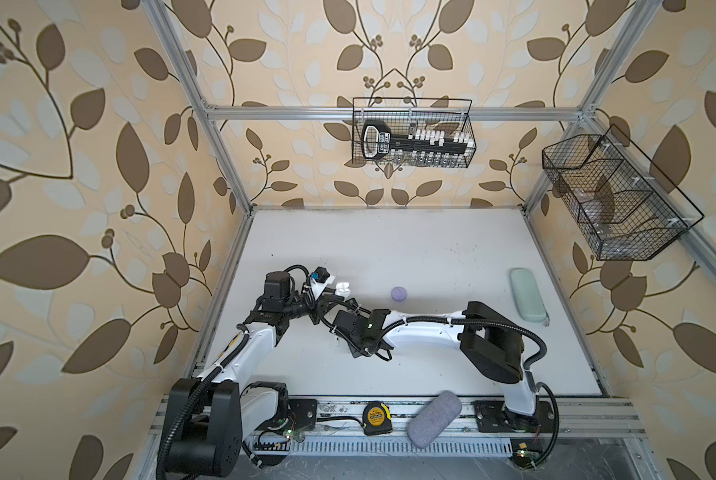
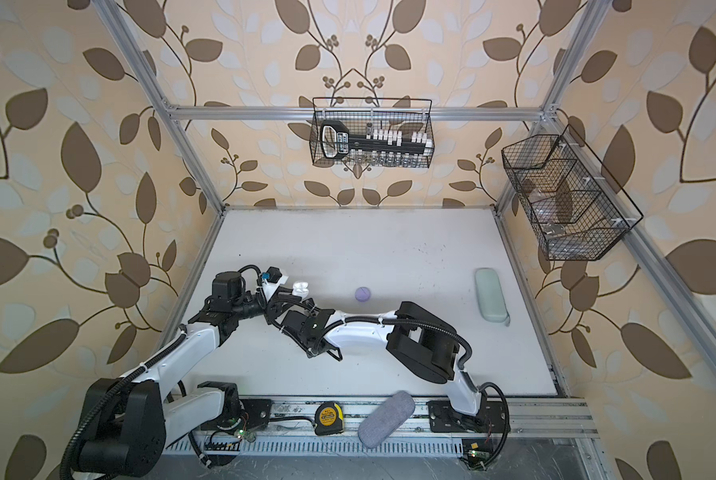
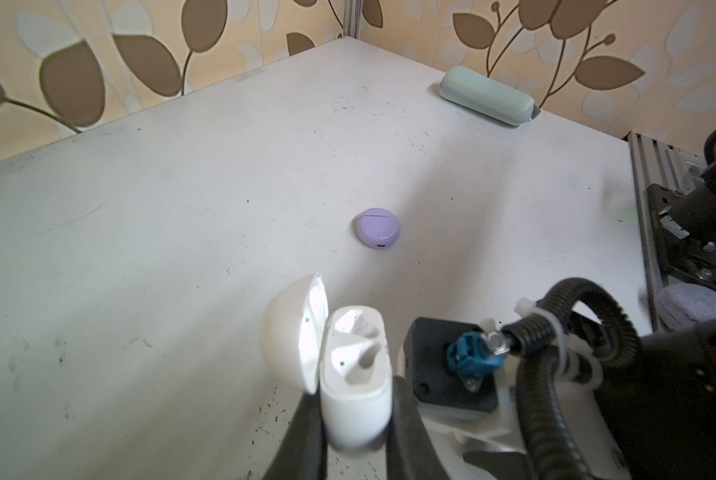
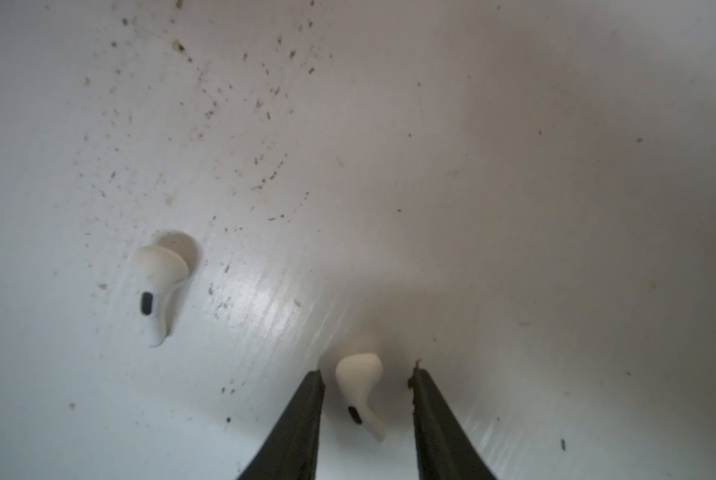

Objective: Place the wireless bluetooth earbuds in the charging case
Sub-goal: 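Close the right gripper on the white earbud's top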

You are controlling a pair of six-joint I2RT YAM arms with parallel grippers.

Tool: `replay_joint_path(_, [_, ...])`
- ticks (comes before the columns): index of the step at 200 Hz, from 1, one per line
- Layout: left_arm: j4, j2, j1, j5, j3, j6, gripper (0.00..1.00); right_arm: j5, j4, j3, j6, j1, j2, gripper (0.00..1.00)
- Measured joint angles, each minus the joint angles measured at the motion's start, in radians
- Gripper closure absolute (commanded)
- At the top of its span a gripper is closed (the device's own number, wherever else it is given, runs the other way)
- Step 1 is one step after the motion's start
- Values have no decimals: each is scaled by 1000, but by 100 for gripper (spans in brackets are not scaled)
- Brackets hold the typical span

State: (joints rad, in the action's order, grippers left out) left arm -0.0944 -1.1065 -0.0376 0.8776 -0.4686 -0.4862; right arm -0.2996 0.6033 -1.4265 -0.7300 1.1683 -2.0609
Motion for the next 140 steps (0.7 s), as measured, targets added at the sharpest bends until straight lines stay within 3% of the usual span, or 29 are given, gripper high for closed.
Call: replay_joint_path(140, [-7, -33, 13, -31, -1, 25, 100, 20, -13, 0, 232, 0, 0, 67])
